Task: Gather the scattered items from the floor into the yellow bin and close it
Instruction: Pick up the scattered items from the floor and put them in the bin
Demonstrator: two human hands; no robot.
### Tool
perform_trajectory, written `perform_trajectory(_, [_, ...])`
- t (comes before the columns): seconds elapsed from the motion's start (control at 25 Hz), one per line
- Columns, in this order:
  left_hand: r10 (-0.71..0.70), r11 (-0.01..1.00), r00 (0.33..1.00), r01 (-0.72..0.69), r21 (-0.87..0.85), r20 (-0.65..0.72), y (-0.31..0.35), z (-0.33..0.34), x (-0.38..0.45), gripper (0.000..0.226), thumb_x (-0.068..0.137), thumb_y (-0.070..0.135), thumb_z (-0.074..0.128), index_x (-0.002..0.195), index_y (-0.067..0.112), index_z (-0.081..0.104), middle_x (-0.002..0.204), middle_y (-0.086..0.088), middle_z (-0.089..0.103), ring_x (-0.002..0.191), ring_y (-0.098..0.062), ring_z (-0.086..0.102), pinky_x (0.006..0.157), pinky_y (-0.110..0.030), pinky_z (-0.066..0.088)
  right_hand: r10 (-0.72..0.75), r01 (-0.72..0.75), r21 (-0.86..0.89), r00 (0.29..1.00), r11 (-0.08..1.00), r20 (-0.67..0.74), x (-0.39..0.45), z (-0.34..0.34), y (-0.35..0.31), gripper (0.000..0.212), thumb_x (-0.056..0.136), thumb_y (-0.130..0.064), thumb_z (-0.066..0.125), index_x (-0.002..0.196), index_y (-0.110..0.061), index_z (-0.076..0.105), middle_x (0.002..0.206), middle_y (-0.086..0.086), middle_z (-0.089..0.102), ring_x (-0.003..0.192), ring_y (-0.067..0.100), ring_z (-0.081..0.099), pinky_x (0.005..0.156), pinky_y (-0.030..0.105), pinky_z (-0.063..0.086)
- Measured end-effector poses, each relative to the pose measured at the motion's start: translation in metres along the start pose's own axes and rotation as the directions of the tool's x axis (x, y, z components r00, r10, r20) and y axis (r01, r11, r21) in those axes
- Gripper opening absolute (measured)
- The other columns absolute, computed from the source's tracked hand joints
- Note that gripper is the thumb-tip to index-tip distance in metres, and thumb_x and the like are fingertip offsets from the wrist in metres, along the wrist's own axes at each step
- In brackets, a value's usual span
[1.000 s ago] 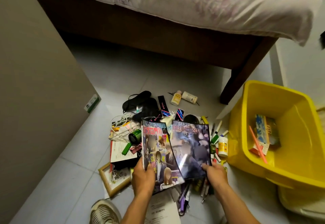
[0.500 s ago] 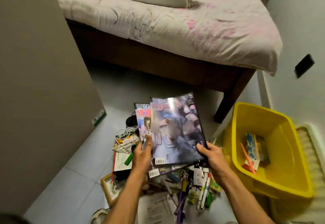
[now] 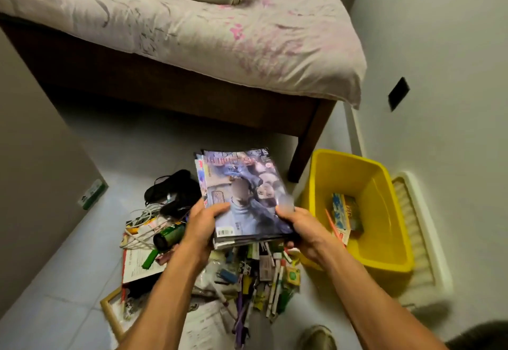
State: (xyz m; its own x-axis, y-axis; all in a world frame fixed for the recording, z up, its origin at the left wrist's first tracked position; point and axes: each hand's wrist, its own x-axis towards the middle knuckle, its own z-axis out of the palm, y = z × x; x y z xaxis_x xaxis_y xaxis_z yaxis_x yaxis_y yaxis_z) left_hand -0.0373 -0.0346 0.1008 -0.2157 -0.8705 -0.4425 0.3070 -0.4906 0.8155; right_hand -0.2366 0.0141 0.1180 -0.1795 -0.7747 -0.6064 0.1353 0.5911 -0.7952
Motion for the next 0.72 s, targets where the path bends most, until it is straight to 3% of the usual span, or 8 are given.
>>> perform_trajectory(0.04, [-0.049,0.995,0.999,0.050,0.091,-0.014,-0.002,0.015,-0.001,0.014,0.086,0.015,0.064,0.099,0.010,0.066,0.083,-0.009,0.075,0.066,-0.026,0.071,0.056,-0.033,0.055,-0.019,0.010,-0.123,0.998,0.992,-0.067,-0.002,-0.018,-0.023,0.017,0.096,-0.020,0.058,0.102,-0.006,0.063,0.070,0.011,0.063,0.044,0.017,0.053,0.033,0.017,0.030])
perform_trajectory(0.12, [-0.132,0.959,0.991,0.123,0.256,0.021,-0.020,0.039,-0.002,0.016,0.091,0.031,0.063,0.099,0.017,0.066,0.082,-0.005,0.074,0.066,-0.023,0.068,0.059,-0.032,0.052,-0.073,0.017,-0.352,0.987,0.936,-0.146,-0.011,-0.059,-0.068,0.014,0.096,-0.021,0.059,0.095,-0.007,0.061,0.057,0.009,0.062,0.035,0.017,0.053,0.032,0.015,0.028])
perform_trajectory(0.28, [-0.178,0.926,0.981,0.138,0.352,0.081,-0.055,0.048,0.002,0.018,0.097,0.029,0.057,0.114,0.024,0.060,0.096,-0.007,0.075,0.072,-0.025,0.073,0.060,-0.032,0.056,-0.278,-0.030,-0.681,0.899,0.732,-0.338,-0.028,-0.143,-0.130,0.019,0.095,-0.019,0.059,0.081,-0.006,0.059,0.049,0.011,0.053,0.023,0.015,0.044,0.028,0.014,0.026])
perform_trajectory(0.36, [-0.164,0.914,0.986,0.139,0.381,0.032,-0.064,0.039,0.008,0.015,0.096,0.028,0.058,0.109,0.025,0.064,0.092,-0.006,0.076,0.072,-0.025,0.073,0.064,-0.035,0.057,-0.276,-0.074,-0.625,0.852,0.777,-0.444,-0.031,-0.185,-0.123,0.023,0.096,-0.022,0.057,0.078,-0.007,0.056,0.052,0.012,0.051,0.025,0.016,0.045,0.030,0.014,0.026])
perform_trajectory(0.48, [-0.164,0.885,0.984,0.177,0.430,-0.067,-0.083,0.016,0.014,0.012,0.097,0.021,0.057,0.106,0.022,0.066,0.090,-0.008,0.075,0.068,-0.024,0.071,0.060,-0.032,0.052,-0.104,-0.059,-0.260,0.815,0.964,-0.570,-0.016,-0.221,-0.049,0.023,0.100,-0.025,0.054,0.081,-0.013,0.053,0.059,0.008,0.049,0.029,0.012,0.043,0.032,0.012,0.026])
perform_trajectory(0.6, [-0.211,0.836,0.966,0.258,0.484,-0.150,-0.105,-0.006,0.015,0.012,0.098,0.022,0.055,0.104,0.024,0.066,0.091,-0.004,0.075,0.075,-0.025,0.073,0.060,-0.031,0.053,0.039,-0.107,-0.085,0.816,0.991,-0.577,0.023,-0.216,0.031,0.013,0.102,-0.026,0.051,0.098,-0.015,0.057,0.067,0.005,0.052,0.043,0.016,0.043,0.032,0.014,0.028])
perform_trajectory(0.72, [-0.243,0.812,0.953,0.301,0.500,-0.179,-0.118,-0.017,0.014,0.012,0.096,0.021,0.057,0.103,0.026,0.066,0.095,-0.005,0.074,0.079,-0.026,0.072,0.064,-0.038,0.059,0.099,-0.145,-0.046,0.842,0.988,-0.531,0.048,-0.204,0.067,0.016,0.103,-0.017,0.048,0.117,-0.020,0.055,0.088,0.012,0.065,0.050,0.022,0.058,0.033,0.021,0.045])
